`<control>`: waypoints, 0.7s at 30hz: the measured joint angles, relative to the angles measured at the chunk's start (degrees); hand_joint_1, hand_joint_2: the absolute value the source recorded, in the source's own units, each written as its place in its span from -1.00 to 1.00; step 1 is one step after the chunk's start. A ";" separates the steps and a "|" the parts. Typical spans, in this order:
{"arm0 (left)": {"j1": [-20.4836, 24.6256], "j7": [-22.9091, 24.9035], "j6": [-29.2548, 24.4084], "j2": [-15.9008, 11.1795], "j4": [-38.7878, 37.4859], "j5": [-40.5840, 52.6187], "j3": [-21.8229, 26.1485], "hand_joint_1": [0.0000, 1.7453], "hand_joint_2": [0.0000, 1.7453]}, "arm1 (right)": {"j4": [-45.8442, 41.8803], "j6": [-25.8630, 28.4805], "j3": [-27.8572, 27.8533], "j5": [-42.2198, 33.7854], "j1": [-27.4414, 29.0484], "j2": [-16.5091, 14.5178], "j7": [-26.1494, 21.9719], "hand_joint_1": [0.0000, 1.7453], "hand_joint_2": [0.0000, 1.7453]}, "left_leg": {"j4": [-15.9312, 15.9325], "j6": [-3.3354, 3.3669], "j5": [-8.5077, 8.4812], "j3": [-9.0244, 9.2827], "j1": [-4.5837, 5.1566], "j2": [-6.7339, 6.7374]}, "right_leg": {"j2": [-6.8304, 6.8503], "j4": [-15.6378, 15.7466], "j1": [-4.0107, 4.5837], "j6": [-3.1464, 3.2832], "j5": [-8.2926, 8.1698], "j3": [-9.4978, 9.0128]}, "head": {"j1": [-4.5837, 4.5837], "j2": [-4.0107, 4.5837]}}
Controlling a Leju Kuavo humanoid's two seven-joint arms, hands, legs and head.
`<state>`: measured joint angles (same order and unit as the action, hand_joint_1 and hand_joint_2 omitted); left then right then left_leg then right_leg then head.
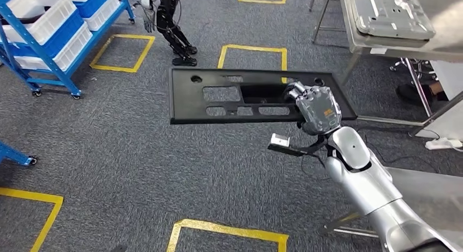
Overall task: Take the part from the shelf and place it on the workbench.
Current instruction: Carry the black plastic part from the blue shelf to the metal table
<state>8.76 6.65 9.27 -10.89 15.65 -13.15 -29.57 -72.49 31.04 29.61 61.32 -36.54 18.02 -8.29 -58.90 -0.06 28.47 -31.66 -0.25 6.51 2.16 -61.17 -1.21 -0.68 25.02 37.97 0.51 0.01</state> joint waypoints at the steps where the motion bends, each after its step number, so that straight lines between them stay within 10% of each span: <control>1: 0.07 0.00 0.03 0.05 0.00 0.01 0.01 -1.00 1.00 | -0.07 -0.01 -0.14 0.31 -0.31 0.25 0.02 1.00 1.00 | -0.17 -0.24 0.33 0.13 -0.17 -0.09 | -0.56 0.06 0.00 0.40 -0.02 0.01 | 0.00 0.01; 6: -0.11 0.02 0.24 0.16 -0.01 0.02 0.02 -1.00 1.00 | -0.33 -0.07 -0.28 1.94 -2.22 1.09 0.62 1.00 1.00 | -13.59 -0.45 7.36 -6.07 -0.70 -5.64 | -3.60 0.24 0.29 1.74 -0.23 -0.05 | -0.02 0.01; 8: -0.35 0.02 0.27 0.16 -0.03 0.02 0.03 -1.00 1.00 | -0.33 -0.10 -0.30 2.18 -2.58 1.44 0.82 1.00 1.00 | -16.81 0.12 7.05 -8.22 -0.48 -6.13 | -5.20 0.23 0.69 1.86 -0.26 -0.12 | -0.02 0.00; 12: -0.48 -0.01 0.26 -0.03 -0.13 0.02 0.23 -1.00 1.00 | -0.33 -0.20 -0.59 2.24 -3.60 2.20 1.08 1.00 1.00 | -4.30 1.70 -0.81 -3.59 0.26 -10.03 | -8.07 0.24 0.75 1.72 -0.37 -0.32 | 0.01 -0.01; 15: -0.44 -0.10 0.26 -0.23 -0.23 0.03 0.34 -1.00 1.00 | -0.35 -0.45 -0.85 2.25 -4.18 2.80 1.19 1.00 1.00 | -0.64 2.09 -1.60 -1.91 0.56 -11.00 | -10.22 0.61 0.19 0.74 -1.00 0.10 | -0.01 0.00; 18: -0.30 -0.26 0.27 -0.15 -0.23 0.06 0.45 -1.00 1.00 | -0.55 -0.67 -1.14 2.26 -4.46 3.65 1.27 1.00 1.00 | 1.64 2.72 -2.70 -0.96 0.46 -8.65 | -7.64 -0.73 0.27 0.12 0.11 1.04 | 0.01 0.00; 21: -0.64 -0.37 0.28 -0.07 -0.24 0.07 0.70 -1.00 1.00 | -0.65 -0.81 -1.28 2.26 -4.94 4.06 1.51 1.00 1.00 | 2.36 3.07 -3.12 -0.78 0.51 -6.24 | -3.07 -9.97 0.32 -0.36 5.18 5.28 | 0.02 0.00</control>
<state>8.13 6.28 9.55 -10.96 15.41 -13.08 -28.87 -73.14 30.23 28.33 63.58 -41.49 22.08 -6.79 -56.54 3.00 25.35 -32.44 0.27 0.27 -0.92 -71.13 -0.89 -1.04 30.21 43.25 0.52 0.01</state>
